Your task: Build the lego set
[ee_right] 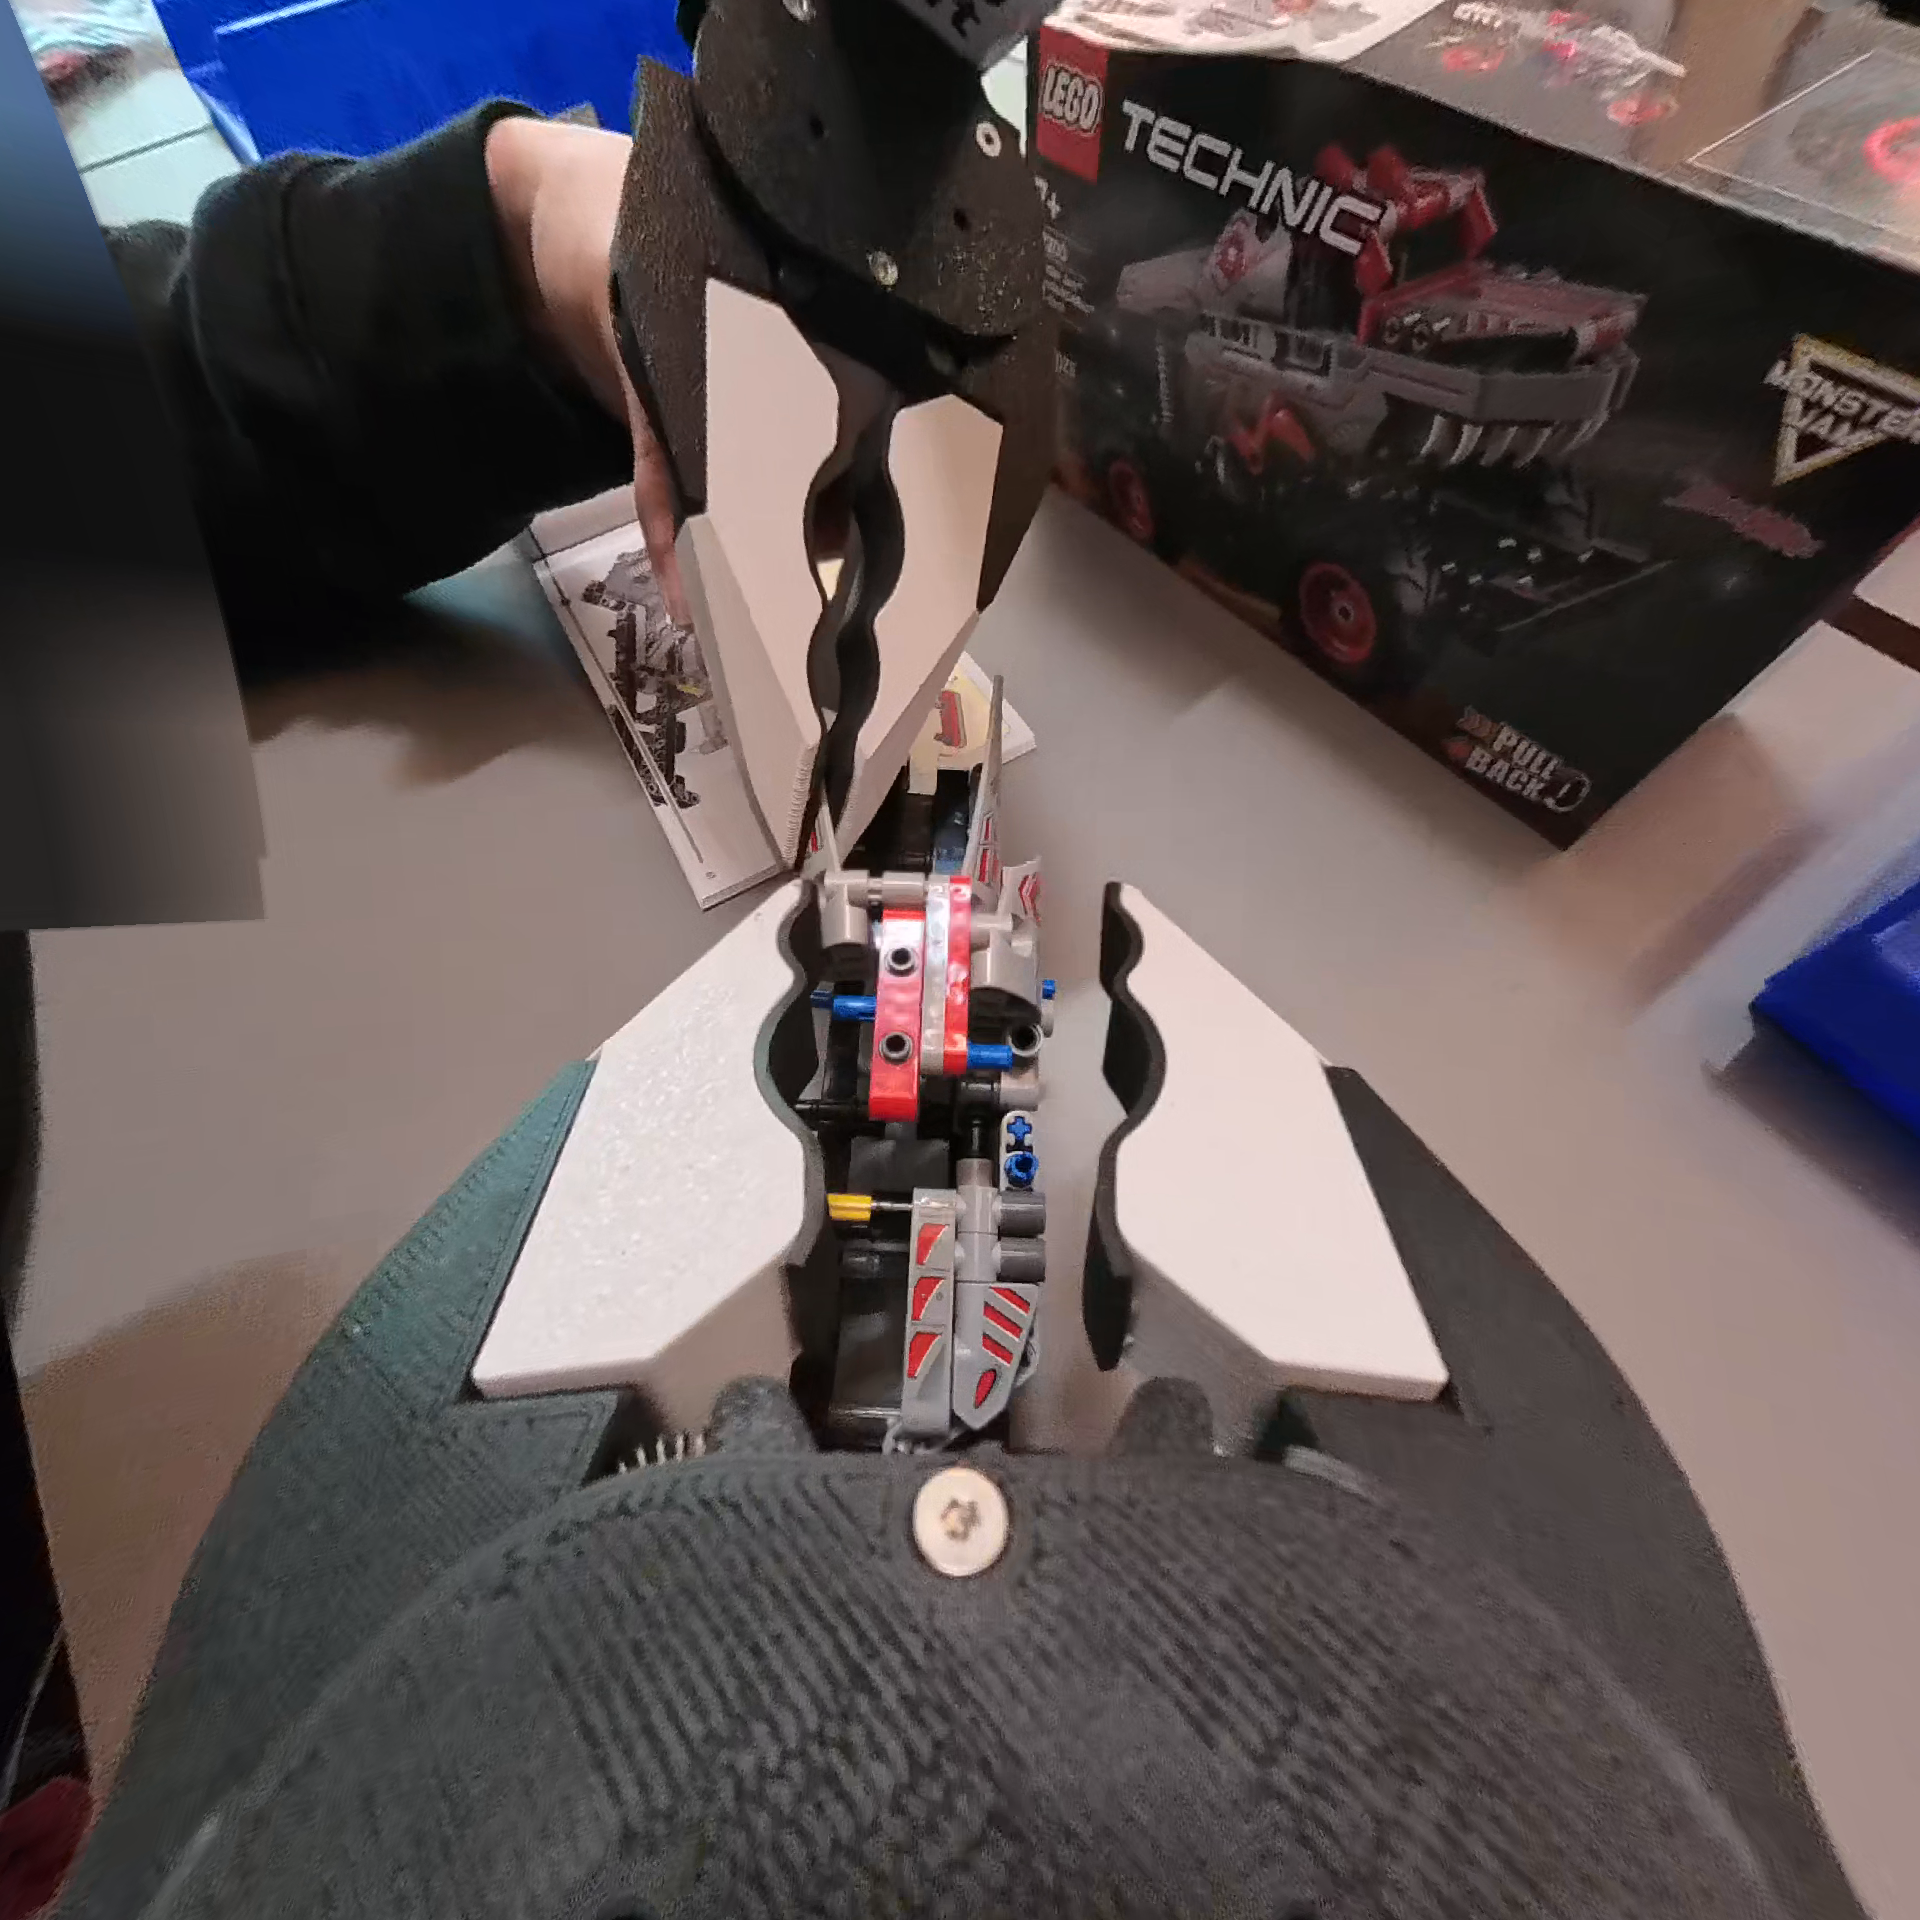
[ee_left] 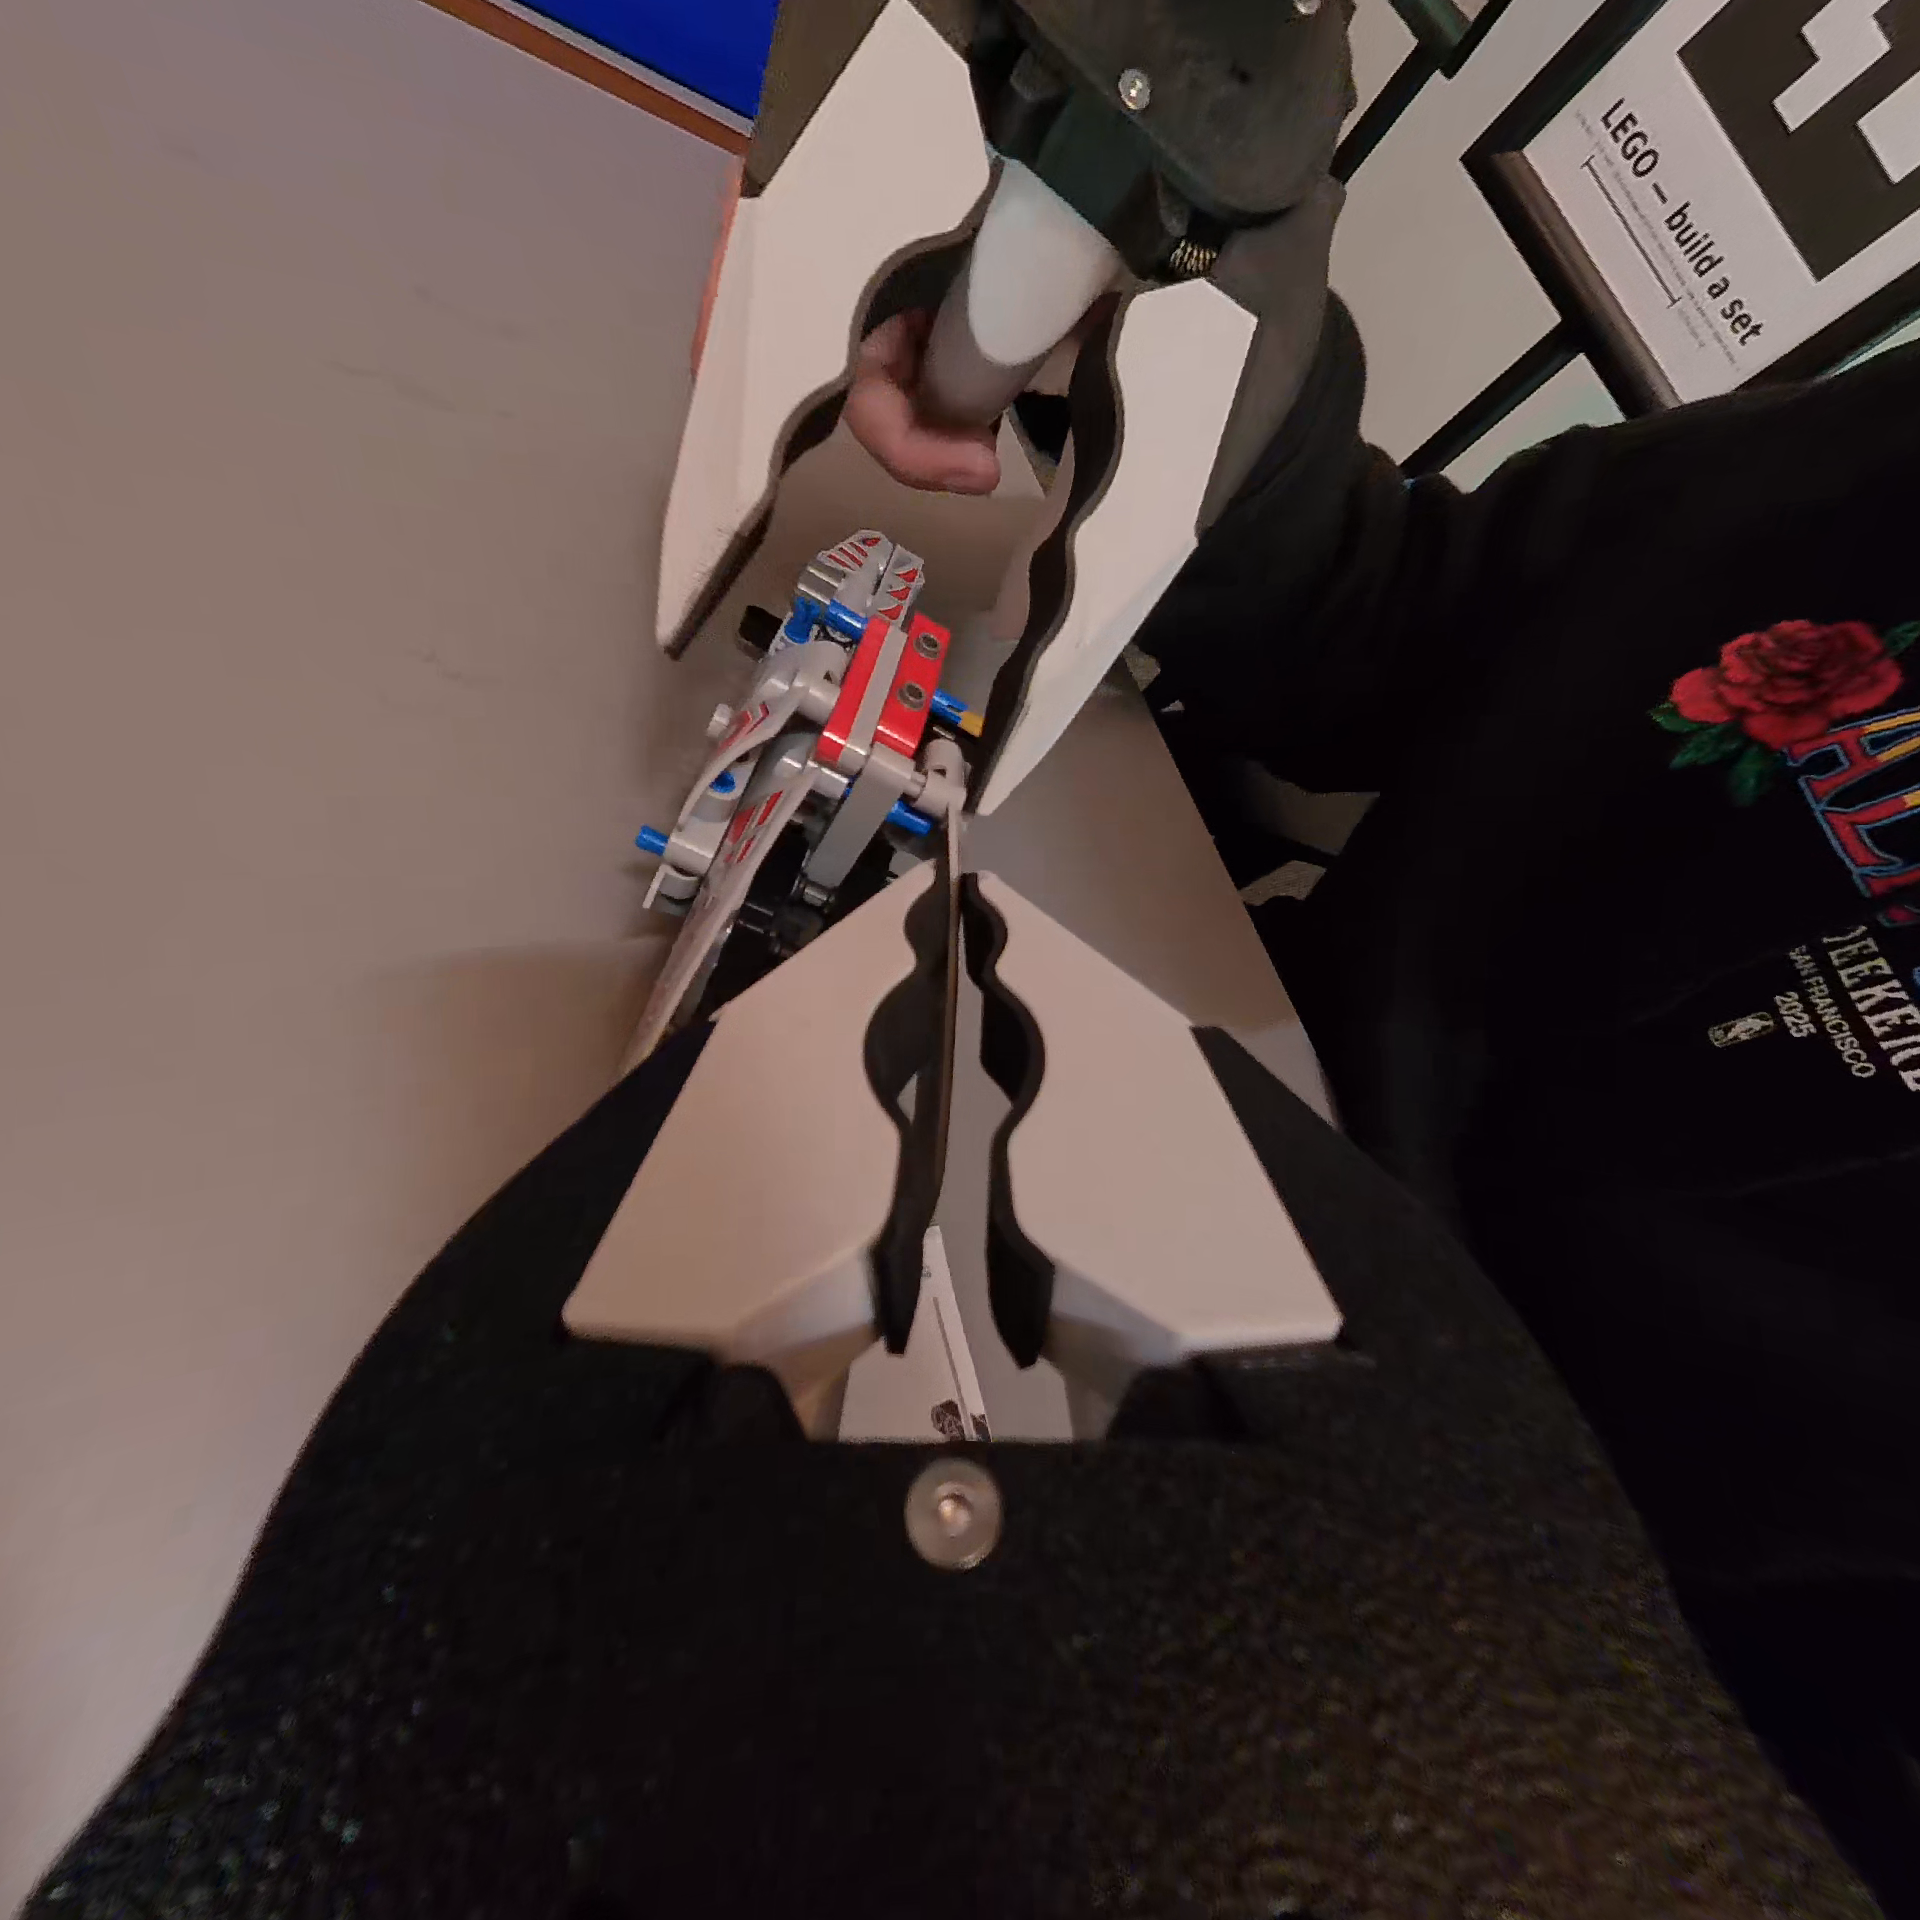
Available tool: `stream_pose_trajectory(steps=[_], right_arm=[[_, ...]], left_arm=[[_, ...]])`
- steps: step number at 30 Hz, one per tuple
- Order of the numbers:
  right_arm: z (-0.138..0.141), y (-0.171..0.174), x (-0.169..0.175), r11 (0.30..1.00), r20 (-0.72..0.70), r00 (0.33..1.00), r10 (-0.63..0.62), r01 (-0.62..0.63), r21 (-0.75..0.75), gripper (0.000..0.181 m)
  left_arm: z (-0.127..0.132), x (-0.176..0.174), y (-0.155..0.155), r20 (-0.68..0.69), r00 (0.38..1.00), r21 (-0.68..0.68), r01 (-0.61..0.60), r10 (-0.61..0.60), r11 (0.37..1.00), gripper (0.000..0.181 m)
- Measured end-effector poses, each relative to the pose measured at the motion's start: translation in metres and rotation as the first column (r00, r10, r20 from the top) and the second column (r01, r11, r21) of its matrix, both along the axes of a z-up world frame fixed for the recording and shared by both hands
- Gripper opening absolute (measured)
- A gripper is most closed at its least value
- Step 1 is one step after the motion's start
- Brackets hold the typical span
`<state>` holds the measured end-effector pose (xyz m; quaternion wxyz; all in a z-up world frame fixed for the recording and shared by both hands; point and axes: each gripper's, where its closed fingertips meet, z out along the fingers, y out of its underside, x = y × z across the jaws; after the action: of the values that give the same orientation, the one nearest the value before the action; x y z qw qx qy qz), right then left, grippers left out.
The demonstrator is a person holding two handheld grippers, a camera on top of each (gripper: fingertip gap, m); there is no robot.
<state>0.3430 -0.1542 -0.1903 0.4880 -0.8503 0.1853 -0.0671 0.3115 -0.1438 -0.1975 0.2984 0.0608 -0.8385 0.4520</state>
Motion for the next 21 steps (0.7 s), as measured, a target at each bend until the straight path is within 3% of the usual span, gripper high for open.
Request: stream_pose_trajectory(steps=[8,15,17,21], right_arm=[[-0.006,0.007,-0.006,0.996,-0.098,0.992,0.076,-0.08,-0.038,0.043],[-0.005,0.005,-0.003,0.998,-0.114,0.991,0.069,-0.068,0.013,0.042],[-0.004,0.005,-0.003,0.997,-0.125,0.989,0.074,-0.07,0.038,0.039],[-0.005,0.004,-0.002,0.997,-0.121,0.99,0.067,-0.062,0.047,0.039]], left_arm=[[-0.002,0.0,0.0,0.077,0.997,-0.003,0.017,-0.017,1.0,0.0],[-0.001,0.005,-0.002,0.185,0.983,-0.061,0.016,-0.005,0.998,0.001],[0.0,0.01,0.0,0.233,0.972,-0.058,-0.008,0.021,0.998,0.012],[0.006,0.015,0.013,0.329,0.943,-0.053,-0.037,0.052,0.998,0.015]])
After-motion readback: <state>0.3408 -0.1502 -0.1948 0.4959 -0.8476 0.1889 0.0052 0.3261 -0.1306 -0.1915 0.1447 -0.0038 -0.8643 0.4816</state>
